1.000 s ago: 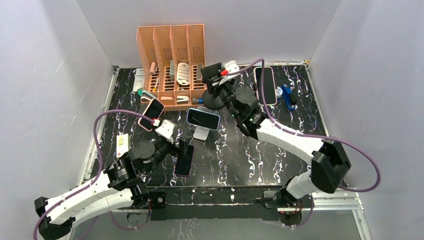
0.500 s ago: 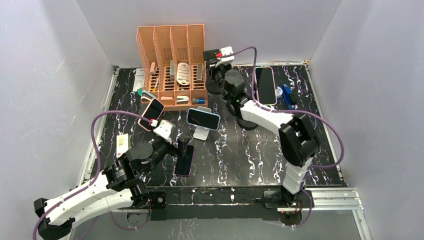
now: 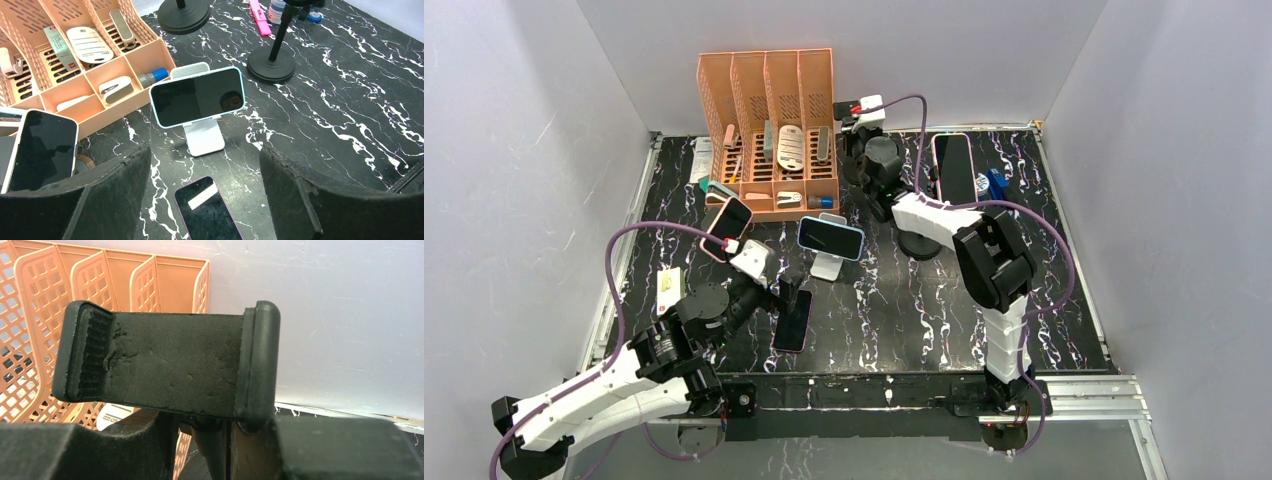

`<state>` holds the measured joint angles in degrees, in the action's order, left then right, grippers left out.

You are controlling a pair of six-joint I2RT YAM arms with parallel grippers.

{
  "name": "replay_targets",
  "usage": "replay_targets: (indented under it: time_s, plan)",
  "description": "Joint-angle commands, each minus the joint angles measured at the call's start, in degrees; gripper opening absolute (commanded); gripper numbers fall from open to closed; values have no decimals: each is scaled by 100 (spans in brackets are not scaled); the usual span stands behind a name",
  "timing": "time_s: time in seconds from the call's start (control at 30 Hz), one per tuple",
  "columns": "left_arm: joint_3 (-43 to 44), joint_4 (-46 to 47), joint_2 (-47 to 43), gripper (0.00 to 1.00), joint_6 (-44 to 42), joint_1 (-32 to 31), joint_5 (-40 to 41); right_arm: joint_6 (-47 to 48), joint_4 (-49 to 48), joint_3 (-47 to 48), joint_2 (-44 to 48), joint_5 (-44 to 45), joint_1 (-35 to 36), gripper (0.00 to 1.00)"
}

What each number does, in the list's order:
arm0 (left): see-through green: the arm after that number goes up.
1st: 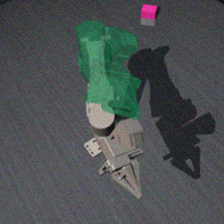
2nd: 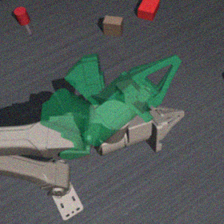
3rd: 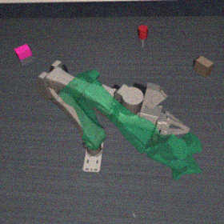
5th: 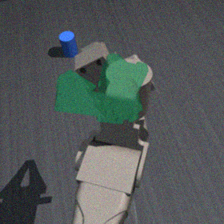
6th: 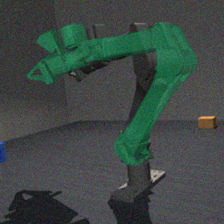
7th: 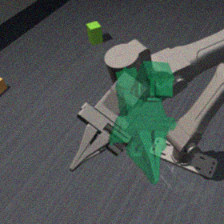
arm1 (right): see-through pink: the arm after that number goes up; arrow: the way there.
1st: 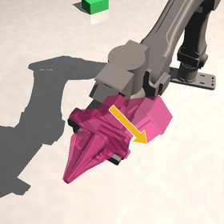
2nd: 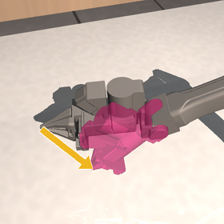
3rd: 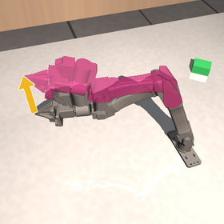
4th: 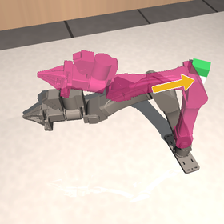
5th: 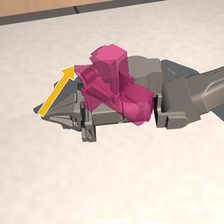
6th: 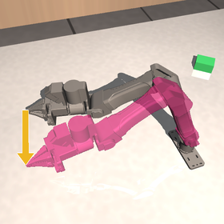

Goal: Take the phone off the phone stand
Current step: Place the phone stand at the center of the board.

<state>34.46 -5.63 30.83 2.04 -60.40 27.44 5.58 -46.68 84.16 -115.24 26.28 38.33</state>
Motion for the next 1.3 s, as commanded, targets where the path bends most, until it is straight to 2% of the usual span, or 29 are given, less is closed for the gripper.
replay_targets:
  time_s: [0.0,0.73,1.03,1.17,1.27]
  plan:
    - [130,64,27,77,-36,-7,59,-29,-1212,331,22,218,17,1]
    - [123,88,81,77,-24,-7,84,-103,-1346,153,-712,443,21,1]
    - [129,63,95,77,-27,-7,86,-337,-1364,-300,-680,473,21,1]
    - [131,63,116,77,-27,-7,78,-505,-1331,-541,-635,464,17,10]
    - [129,66,134,77,-33,-7,71,-514,-1334,-686,-547,411,26,25]
